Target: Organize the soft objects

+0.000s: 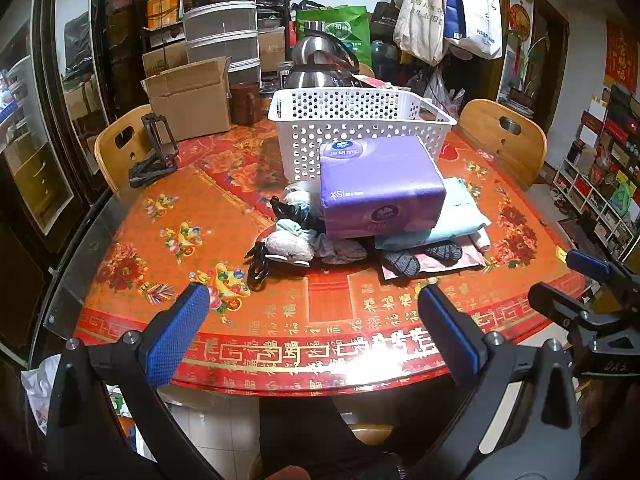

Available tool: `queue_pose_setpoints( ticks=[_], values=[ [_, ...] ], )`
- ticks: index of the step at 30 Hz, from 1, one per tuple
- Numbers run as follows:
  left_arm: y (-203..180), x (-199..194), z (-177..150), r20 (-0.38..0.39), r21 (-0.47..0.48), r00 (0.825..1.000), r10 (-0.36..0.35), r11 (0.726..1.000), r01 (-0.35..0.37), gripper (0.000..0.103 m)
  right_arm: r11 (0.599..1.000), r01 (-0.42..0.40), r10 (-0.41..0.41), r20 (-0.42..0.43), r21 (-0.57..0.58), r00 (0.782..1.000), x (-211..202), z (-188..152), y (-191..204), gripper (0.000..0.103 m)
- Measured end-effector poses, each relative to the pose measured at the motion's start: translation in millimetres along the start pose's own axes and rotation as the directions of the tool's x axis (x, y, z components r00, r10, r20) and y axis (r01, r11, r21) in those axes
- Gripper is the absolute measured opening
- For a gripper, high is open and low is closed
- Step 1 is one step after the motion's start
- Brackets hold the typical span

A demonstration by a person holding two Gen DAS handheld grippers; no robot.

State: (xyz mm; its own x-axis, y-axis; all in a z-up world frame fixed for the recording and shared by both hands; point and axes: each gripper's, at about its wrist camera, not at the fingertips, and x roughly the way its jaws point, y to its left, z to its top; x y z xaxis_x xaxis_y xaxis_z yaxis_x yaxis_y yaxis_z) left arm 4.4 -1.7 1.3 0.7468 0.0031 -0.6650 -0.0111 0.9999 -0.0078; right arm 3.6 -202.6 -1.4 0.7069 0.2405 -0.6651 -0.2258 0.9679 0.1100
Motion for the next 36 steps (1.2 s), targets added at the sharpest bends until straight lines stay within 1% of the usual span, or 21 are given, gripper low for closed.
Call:
queue_pose_setpoints(
  ticks=[26,36],
  values=[
    [-1.2,2.3,-1.5,0.000,0.008,1.000,0.007,1.000,-0.007,0.103,1.000,-0.002,0.002,-0.020,0.008,1.000,4.6,-1.7,-0.5,0.103],
    [1.2,8.3,-4.6,-0.006,0.003,1.000,-0.004,1.000,0.004,0.103,1.000,0.002,-0.002,-0.032,0.009,0.999,8.1,-2.5,-1.9,0.103]
  ],
)
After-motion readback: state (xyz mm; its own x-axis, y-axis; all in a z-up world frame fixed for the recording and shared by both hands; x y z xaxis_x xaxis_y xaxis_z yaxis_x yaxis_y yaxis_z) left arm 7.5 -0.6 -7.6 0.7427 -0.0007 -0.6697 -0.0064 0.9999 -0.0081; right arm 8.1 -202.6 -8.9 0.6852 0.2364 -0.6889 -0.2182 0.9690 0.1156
